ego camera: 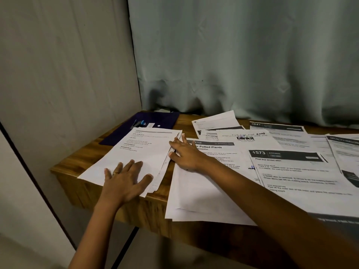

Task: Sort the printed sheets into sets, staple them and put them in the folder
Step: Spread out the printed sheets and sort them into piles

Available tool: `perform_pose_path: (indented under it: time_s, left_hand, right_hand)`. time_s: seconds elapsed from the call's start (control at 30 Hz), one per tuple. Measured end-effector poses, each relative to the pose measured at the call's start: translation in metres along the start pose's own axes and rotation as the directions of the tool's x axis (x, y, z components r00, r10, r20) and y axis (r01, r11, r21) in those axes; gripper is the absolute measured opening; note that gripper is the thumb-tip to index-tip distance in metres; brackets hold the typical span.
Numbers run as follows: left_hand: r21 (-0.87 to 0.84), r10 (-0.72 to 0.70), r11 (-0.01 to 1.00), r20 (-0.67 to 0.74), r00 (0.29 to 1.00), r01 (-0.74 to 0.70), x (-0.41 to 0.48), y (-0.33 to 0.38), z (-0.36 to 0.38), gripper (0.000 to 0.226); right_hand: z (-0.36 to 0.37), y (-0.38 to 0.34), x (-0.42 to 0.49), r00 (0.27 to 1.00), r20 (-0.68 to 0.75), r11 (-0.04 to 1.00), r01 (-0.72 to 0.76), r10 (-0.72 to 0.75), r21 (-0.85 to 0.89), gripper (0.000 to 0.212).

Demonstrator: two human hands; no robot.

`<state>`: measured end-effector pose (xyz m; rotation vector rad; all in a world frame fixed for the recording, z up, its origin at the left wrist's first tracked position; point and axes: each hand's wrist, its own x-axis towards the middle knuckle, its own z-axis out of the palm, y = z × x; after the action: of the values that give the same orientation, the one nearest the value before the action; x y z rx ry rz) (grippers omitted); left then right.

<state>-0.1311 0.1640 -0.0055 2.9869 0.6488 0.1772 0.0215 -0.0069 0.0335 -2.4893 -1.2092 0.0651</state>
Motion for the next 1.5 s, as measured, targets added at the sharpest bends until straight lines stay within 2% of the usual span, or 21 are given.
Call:
perform_pose_path:
  time_s: [0.17,0.37,0.5,0.6,0.87,1.33,1.5]
  left_hand:
    - [0.023,-0.002,1.0,-0.033,0.999,0.002,-0.015,-0.012,0.004,0.105]
    - [0.009,0.014,1.0,-0.051,0.999,-0.013,-0.017,-0.013,-0.001,0.109]
    - [-0.016,0.033,0.999,-0.072,0.997,-0.035,-0.008,-0.009,-0.01,0.121]
    - [-0.05,0.065,0.996,-0.057,0.996,-0.068,0.003,-0.003,-0.016,0.117]
    - [-0.082,0.161,0.984,0.034,0.986,-0.158,0.036,0.004,-0.01,0.123]
    - [-0.031,0.141,0.989,-0.007,0.99,-0.141,0.036,0.004,0.004,0.121]
    - [-0.039,0.154,0.988,0.038,0.987,-0.152,0.039,0.006,0.001,0.128]
  right_hand:
    - [0.005,0.007,0.0,0.997,0.019,0.993,0.076,-0.074,-0.093,0.055]
    - [0.002,0.009,0.018,0.999,0.037,0.994,0.037,-0.033,-0.103,0.057]
    - [0.0,0.01,0.032,0.998,0.06,0.992,0.03,-0.023,-0.123,0.06]
    - [0.003,0.011,0.043,0.997,0.07,0.99,0.031,-0.022,-0.136,0.063]
    - [0.013,0.015,0.07,0.994,0.111,0.994,0.004,0.009,-0.114,0.065]
    - [0.015,0.018,0.08,0.989,0.148,0.997,0.022,-0.01,-0.08,0.066]
    - [0.011,0.016,0.078,0.988,0.153,0.994,0.014,0.003,-0.108,0.068]
